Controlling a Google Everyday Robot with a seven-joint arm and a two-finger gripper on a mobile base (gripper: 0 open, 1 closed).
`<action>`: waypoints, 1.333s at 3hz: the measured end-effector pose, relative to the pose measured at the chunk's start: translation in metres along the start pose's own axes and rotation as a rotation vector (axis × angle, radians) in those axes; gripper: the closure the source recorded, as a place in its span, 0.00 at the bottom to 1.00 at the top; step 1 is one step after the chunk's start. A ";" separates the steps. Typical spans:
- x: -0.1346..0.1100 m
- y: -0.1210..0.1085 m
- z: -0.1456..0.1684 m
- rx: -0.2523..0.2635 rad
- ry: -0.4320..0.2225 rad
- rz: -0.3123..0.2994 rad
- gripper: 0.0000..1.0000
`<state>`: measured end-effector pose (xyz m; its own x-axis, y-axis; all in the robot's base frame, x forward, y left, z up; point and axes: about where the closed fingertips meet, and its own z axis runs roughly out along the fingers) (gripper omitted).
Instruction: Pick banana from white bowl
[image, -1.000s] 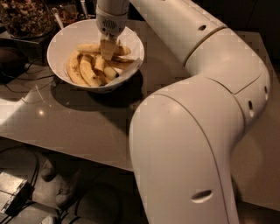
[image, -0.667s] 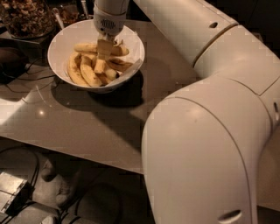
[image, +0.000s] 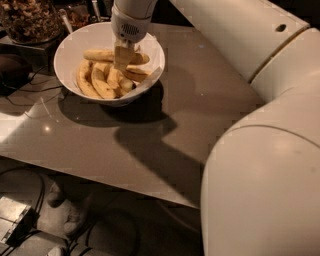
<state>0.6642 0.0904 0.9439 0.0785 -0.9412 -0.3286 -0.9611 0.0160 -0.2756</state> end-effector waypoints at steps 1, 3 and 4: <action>0.004 0.011 -0.009 0.026 -0.069 -0.031 1.00; 0.035 0.050 -0.045 0.127 -0.153 -0.023 1.00; 0.040 0.052 -0.043 0.127 -0.146 -0.016 1.00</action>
Offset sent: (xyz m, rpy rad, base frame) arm -0.0624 -0.0546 0.0161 0.1830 -0.1498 0.0402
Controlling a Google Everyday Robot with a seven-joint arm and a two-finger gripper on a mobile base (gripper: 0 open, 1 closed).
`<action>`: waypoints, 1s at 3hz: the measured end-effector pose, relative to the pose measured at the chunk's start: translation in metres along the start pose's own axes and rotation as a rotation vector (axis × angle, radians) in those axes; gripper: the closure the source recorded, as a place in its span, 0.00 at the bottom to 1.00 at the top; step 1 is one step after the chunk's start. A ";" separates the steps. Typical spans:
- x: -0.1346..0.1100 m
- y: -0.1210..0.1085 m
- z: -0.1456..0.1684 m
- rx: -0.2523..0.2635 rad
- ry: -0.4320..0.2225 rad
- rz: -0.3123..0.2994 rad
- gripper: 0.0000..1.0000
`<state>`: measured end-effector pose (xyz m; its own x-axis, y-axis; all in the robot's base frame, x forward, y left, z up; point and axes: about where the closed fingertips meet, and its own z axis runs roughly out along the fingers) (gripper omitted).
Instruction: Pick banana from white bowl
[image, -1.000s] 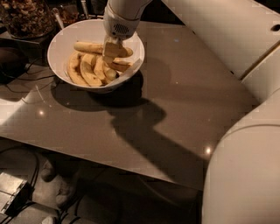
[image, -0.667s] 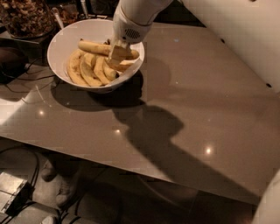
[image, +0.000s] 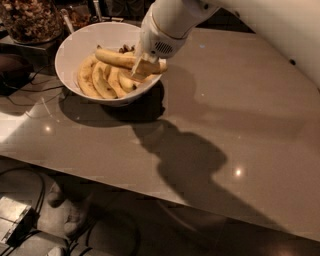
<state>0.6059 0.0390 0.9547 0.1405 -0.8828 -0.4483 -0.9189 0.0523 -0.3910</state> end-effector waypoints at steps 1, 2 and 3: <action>0.001 0.006 -0.008 -0.011 0.011 0.012 1.00; 0.002 0.030 -0.035 0.000 0.043 0.054 1.00; 0.002 0.062 -0.069 0.048 0.059 0.123 1.00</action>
Offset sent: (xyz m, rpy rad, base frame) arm -0.0947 -0.0372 0.0385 -0.0389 0.0420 -0.1473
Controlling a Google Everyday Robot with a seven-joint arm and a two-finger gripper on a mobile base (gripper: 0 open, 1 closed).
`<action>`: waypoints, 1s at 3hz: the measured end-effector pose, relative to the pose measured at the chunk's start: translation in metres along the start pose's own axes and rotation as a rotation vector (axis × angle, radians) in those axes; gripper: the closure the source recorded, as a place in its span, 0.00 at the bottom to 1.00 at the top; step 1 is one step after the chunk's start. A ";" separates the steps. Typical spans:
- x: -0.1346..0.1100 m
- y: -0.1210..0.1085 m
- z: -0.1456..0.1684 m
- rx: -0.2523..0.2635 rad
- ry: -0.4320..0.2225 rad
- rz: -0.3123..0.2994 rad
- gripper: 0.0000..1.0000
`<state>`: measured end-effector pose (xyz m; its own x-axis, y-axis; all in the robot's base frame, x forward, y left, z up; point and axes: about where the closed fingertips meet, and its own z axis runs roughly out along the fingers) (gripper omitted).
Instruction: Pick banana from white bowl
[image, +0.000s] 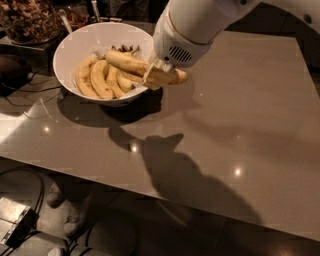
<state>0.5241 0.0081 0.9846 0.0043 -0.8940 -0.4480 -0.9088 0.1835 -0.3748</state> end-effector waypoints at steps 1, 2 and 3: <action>0.008 0.028 -0.028 0.062 0.014 0.072 1.00; 0.011 0.055 -0.054 0.118 0.025 0.119 1.00; 0.004 0.058 -0.064 0.136 0.017 0.106 1.00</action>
Offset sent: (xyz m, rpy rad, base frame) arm -0.1096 -0.0393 0.0133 0.0326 -0.0552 -0.2535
